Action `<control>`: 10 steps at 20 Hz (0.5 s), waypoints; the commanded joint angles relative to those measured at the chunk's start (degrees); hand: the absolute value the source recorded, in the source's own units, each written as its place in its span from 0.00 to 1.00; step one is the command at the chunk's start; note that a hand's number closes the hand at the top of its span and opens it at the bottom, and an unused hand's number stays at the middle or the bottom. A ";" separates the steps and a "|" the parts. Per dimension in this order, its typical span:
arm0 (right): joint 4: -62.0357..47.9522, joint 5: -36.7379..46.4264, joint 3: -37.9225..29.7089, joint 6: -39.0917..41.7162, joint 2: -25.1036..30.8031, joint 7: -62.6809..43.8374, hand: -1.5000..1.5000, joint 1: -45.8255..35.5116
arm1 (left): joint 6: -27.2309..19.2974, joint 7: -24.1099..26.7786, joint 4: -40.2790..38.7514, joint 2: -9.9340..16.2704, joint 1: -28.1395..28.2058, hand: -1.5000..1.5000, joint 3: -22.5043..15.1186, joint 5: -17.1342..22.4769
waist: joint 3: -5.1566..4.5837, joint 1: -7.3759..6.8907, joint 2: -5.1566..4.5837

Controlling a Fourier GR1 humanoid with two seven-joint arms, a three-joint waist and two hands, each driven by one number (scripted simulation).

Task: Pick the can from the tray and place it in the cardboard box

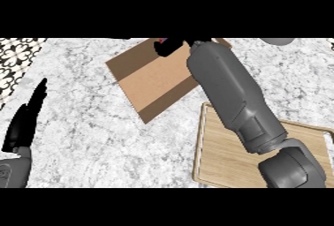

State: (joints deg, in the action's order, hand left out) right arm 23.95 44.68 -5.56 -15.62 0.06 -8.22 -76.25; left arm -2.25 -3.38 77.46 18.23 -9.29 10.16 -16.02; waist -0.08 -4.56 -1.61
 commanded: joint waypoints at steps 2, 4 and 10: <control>-7.47 0.78 -1.44 -6.33 -0.06 -2.67 1.00 -2.68 | -0.94 0.89 0.39 -1.96 -0.60 0.50 -1.72 -0.88 | -0.05 -1.83 -0.95; -10.17 -2.22 -2.62 -3.63 -0.06 -2.92 0.00 -2.56 | -1.43 -0.01 -1.62 -1.39 -1.64 0.50 -0.94 -1.30 | -0.03 -1.20 -0.63; -12.47 -5.50 -5.78 -4.47 -0.06 0.51 0.00 -2.77 | 0.19 -0.68 -0.89 -0.49 -3.04 0.50 -0.87 -0.55 | 0.04 -2.26 -1.02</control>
State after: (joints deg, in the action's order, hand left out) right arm 13.31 40.76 -9.94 -20.01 0.00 -9.51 -78.36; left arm -2.38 -3.74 77.03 17.51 -11.80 9.10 -16.69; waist -0.06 -6.67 -2.60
